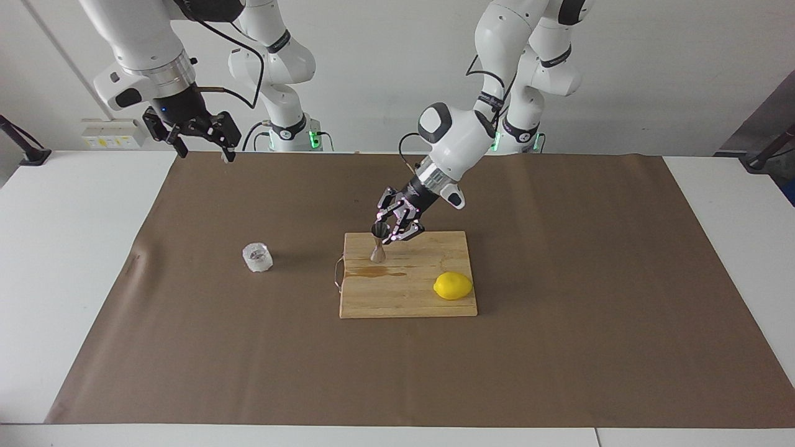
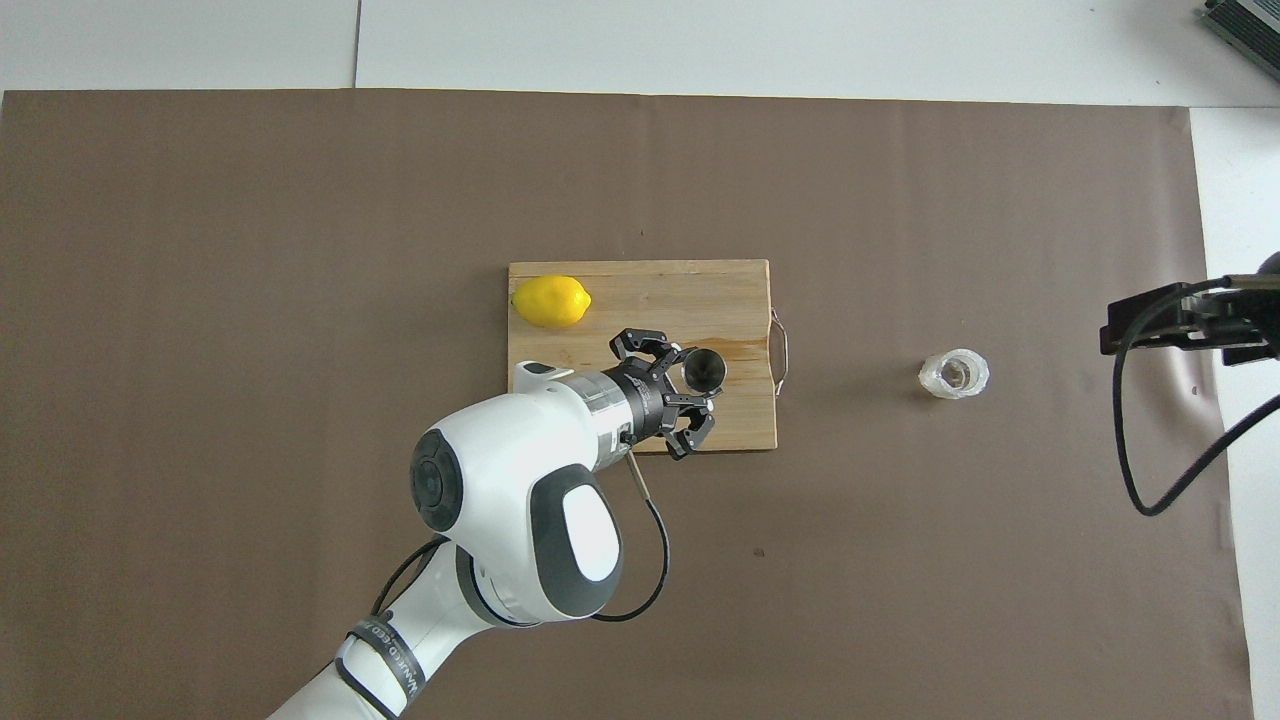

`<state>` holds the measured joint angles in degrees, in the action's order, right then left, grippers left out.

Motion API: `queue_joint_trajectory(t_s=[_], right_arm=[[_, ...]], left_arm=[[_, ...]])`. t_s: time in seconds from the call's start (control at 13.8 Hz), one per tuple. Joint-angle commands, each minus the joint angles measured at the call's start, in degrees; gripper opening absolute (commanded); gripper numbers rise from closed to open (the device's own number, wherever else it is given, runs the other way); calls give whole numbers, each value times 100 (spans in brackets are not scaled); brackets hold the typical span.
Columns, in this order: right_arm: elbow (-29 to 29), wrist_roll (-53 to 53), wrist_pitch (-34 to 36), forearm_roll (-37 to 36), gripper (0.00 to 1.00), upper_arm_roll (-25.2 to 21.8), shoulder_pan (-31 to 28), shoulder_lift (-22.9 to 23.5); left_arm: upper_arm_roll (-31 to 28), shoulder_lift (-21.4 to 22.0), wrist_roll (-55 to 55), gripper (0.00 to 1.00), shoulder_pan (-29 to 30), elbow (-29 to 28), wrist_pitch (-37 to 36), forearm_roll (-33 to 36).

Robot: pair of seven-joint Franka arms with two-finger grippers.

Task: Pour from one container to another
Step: 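Lower the metal cup onto the cutting board and open the left gripper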

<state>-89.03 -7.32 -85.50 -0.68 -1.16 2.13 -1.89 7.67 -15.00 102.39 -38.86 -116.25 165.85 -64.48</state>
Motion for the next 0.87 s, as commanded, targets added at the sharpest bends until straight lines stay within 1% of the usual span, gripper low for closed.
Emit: queue_joint_trajectory(t_s=[0.0,0.07,0.14,0.22,0.29,0.36,0.51,0.65,0.8], right_arm=[[0,126,69,42,100,36,-89,-49],[0,134,69,42,100,36,-116,-49],[-9,152,77,42,100,36,-116,-49],[-9,230,86,42,100,36,-125,-49],[0,257,86,42,100,36,-107,-57],[0,266,77,42,100,45,-107,-57],[-104,275,77,51,100,45,-116,-118],[-254,327,69,51,100,45,-107,-207],[-272,328,-45,68,100,45,-55,-207]], left_arm=[[-82,-47,141,14,-122,-47,167,147],[-82,-47,141,23,-122,-47,176,155],[-82,-47,132,29,-122,-47,184,155],[-82,-47,132,38,-139,-65,193,155],[-82,-47,132,71,-166,-91,193,155],[-82,-47,132,100,-166,-91,193,155],[-108,-38,115,100,-157,-74,167,155],[-117,67,106,100,-78,-74,88,155],[-195,295,106,100,44,-74,-331,190]])
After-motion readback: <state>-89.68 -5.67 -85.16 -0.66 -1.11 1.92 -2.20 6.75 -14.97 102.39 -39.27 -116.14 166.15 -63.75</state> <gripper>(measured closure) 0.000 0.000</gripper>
